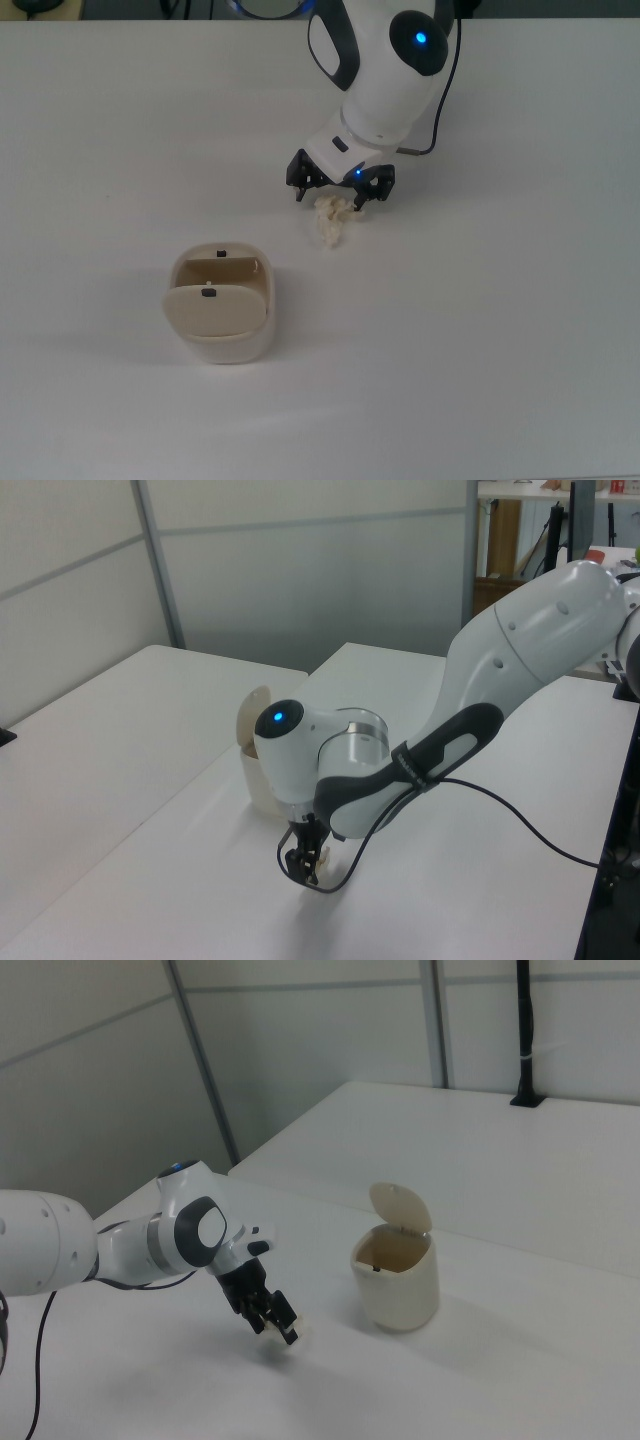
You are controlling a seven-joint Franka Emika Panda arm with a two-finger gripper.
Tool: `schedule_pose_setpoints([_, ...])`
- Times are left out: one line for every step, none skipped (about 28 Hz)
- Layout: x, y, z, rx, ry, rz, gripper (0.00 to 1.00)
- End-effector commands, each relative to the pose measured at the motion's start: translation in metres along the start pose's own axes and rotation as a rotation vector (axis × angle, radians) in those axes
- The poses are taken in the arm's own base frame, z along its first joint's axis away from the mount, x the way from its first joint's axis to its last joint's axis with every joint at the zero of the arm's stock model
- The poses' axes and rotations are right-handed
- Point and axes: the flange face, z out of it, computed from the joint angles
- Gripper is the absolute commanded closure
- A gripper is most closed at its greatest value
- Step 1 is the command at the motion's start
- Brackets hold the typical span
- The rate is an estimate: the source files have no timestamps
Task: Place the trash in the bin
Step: 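Close the gripper on the crumpled tissue and lift it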
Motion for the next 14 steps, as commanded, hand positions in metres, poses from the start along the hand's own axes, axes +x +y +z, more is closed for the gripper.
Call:
schedule_pose_setpoints([0.007, -0.012, 0.014, -0.025, 0.036, 0.018, 0.27])
schedule_pose_setpoints([0.007, -0.013, 0.018, -0.026, 0.033, 0.015, 0.34])
schedule_pose_setpoints([0.007, -0.013, 0.019, -0.025, 0.033, 0.014, 0.43])
schedule_pose_setpoints([0.010, -0.013, 0.020, -0.023, 0.035, 0.017, 0.56])
schedule_pose_setpoints([0.011, -0.014, 0.022, -0.023, 0.032, 0.017, 0.63])
schedule_pose_setpoints([0.013, -0.014, 0.023, -0.022, 0.031, 0.017, 0.70])
schedule_pose_setpoints([0.015, -0.015, 0.024, -0.020, 0.032, 0.020, 0.78])
schedule_pose_setpoints([0.017, -0.014, 0.023, -0.020, 0.035, 0.022, 0.86])
schedule_pose_setpoints([0.020, -0.013, 0.022, -0.017, 0.039, 0.028, 1.00])
schedule_pose_setpoints([0.021, -0.013, 0.022, -0.015, 0.040, 0.029, 1.00])
schedule_pose_setpoints([0.022, -0.012, 0.022, -0.016, 0.039, 0.030, 1.00])
schedule_pose_setpoints([0.022, -0.012, 0.023, -0.016, 0.039, 0.030, 1.00])
schedule_pose_setpoints([0.023, -0.012, 0.022, -0.014, 0.042, 0.031, 1.00])
schedule_pose_setpoints([0.025, -0.012, 0.020, -0.013, 0.045, 0.032, 1.00])
